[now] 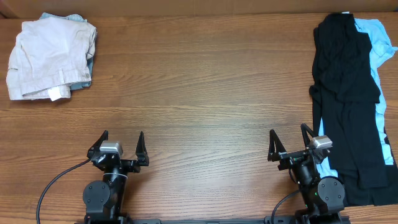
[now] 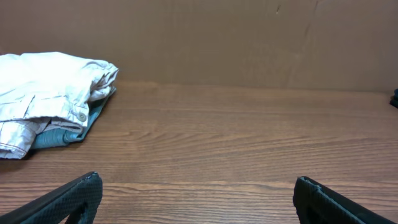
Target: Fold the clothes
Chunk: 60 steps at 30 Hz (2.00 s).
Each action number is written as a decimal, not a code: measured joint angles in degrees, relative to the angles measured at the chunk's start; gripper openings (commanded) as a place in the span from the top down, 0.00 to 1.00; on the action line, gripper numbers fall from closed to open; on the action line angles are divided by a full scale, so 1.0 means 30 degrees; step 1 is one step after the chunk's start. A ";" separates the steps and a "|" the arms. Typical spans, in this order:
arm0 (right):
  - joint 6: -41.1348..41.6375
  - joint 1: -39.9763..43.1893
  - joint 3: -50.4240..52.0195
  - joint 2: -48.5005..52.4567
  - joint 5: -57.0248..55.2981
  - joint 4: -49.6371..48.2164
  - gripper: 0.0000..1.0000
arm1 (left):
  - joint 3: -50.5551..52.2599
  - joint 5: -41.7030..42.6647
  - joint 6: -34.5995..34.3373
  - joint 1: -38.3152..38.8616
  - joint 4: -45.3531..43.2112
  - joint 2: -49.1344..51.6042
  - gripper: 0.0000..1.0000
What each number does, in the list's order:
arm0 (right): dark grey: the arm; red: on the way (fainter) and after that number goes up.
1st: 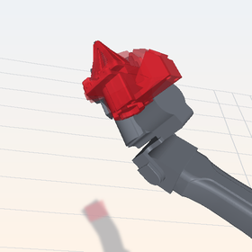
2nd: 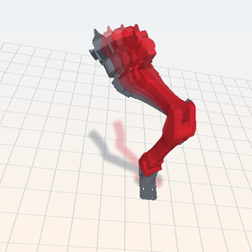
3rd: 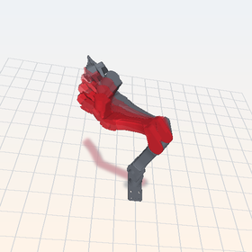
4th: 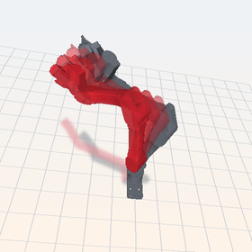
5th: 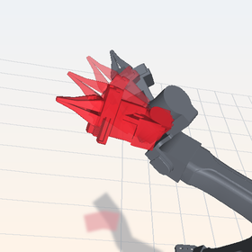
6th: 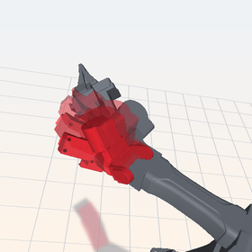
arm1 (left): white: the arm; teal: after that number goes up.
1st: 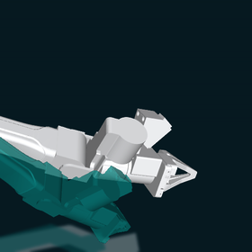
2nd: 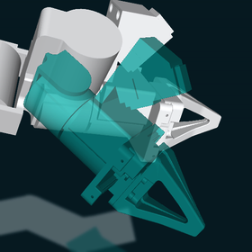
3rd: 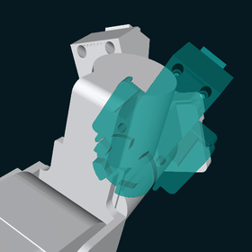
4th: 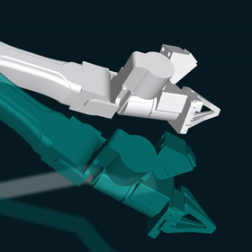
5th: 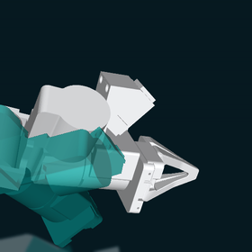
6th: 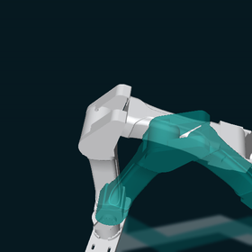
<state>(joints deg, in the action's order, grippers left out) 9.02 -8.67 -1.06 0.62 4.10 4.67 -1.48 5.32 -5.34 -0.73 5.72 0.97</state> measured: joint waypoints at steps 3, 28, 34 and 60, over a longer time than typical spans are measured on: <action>0.0000 0.0007 0.0000 0.0000 0.0000 0.0007 0.00 | 0.0000 0.0000 0.0000 0.0000 0.0000 0.0000 0.00; -0.0007 0.0000 0.0000 0.0000 0.0000 0.0000 0.00 | 0.0000 -0.0525 0.0000 0.0000 0.0015 0.0255 0.00; -0.0007 0.0000 0.0000 0.0000 0.0007 0.0000 0.00 | 0.0000 -0.0794 0.0000 0.0000 0.0022 0.0612 0.00; 0.0000 0.0000 0.0000 0.0000 0.0000 0.0000 0.00 | 0.0000 -0.0860 0.0000 0.0000 0.0022 0.0612 0.00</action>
<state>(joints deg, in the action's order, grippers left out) 9.02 -8.67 -1.06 0.62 4.10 4.67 -1.48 2.74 -5.34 -0.73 5.78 2.81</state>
